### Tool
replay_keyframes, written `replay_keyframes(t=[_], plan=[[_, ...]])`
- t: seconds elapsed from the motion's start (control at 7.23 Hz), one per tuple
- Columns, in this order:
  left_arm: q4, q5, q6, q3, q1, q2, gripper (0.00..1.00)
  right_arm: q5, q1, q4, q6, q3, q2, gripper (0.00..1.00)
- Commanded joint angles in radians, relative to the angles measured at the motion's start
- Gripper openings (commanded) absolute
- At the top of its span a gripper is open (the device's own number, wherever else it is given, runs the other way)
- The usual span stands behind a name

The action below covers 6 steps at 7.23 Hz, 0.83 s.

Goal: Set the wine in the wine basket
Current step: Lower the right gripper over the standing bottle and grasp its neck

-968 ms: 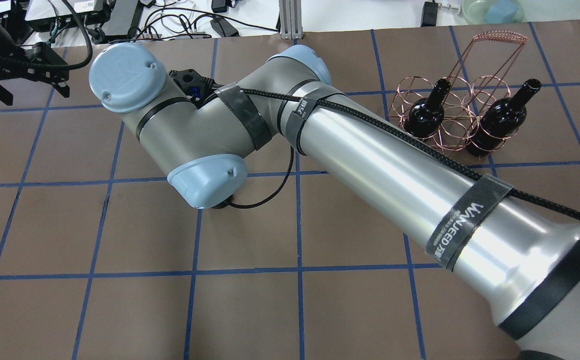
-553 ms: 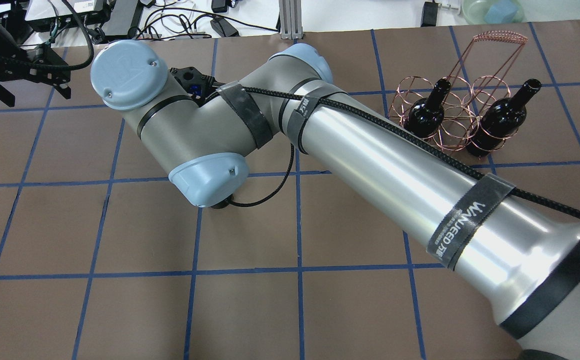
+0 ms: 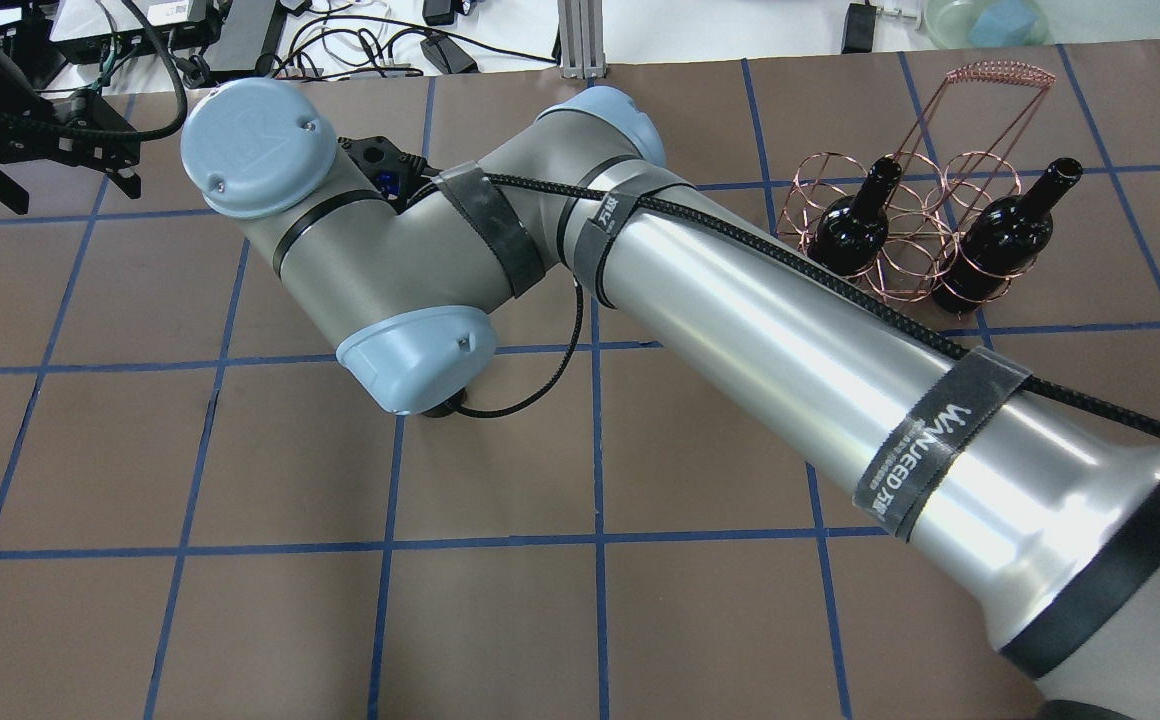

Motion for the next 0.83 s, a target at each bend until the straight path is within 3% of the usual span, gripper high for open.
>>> replay_keyframes(t=[0.0, 0.41, 0.69], plan=[[0.0, 0.0, 0.001, -0.001, 0.0, 0.0, 1.0, 0.012, 0.0, 0.0, 0.0, 0.001, 0.0, 0.49], [0.003, 0.007, 0.0, 0.001, 0.0, -0.003, 1.0, 0.038, 0.0, 0.0, 0.002, -0.001, 0.0, 0.12], [0.005, 0.007, 0.0, 0.001, 0.0, 0.0, 1.0, 0.04, -0.007, 0.001, -0.011, -0.001, -0.009, 0.05]])
